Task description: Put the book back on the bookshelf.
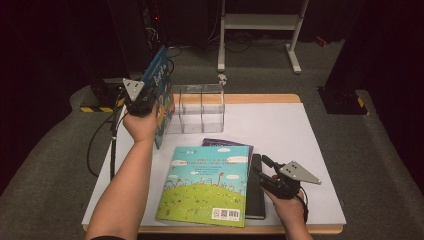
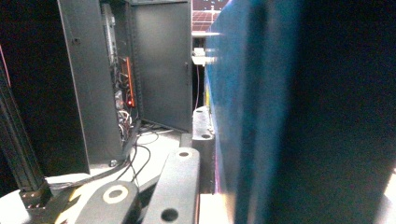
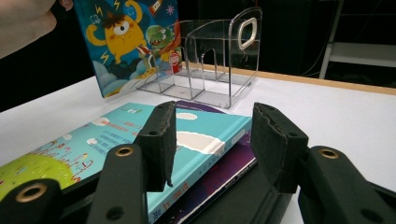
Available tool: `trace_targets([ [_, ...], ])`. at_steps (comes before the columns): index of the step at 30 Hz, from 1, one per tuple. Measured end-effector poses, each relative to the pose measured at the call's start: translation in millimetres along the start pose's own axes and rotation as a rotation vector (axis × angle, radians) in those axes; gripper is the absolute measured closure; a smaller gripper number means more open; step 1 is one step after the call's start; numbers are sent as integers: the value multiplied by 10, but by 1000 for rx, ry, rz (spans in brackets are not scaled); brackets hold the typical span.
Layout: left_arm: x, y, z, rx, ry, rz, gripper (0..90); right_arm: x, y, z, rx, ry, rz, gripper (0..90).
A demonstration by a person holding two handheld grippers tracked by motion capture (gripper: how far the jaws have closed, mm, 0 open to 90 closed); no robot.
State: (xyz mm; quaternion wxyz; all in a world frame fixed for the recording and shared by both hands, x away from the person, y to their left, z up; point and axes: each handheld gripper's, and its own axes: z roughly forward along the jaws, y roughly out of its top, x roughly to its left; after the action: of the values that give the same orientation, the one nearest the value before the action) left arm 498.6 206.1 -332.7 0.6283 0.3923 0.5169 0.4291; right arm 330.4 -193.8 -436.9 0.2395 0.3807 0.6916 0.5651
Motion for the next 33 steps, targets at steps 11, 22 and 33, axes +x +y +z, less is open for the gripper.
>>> trace_targets([
  [11, 53, -75, -103, -42, 30, 53, 788, 26, -4, 14, 5, 5, -2, 509],
  [22, 100, -148, -214, -1, 7, 72, 729, 53, -9, 38, 11, 8, -3, 508],
  [33, 87, -199, -229, -19, 16, 108, 792, 61, -13, 35, 13, 9, -7, 508],
])
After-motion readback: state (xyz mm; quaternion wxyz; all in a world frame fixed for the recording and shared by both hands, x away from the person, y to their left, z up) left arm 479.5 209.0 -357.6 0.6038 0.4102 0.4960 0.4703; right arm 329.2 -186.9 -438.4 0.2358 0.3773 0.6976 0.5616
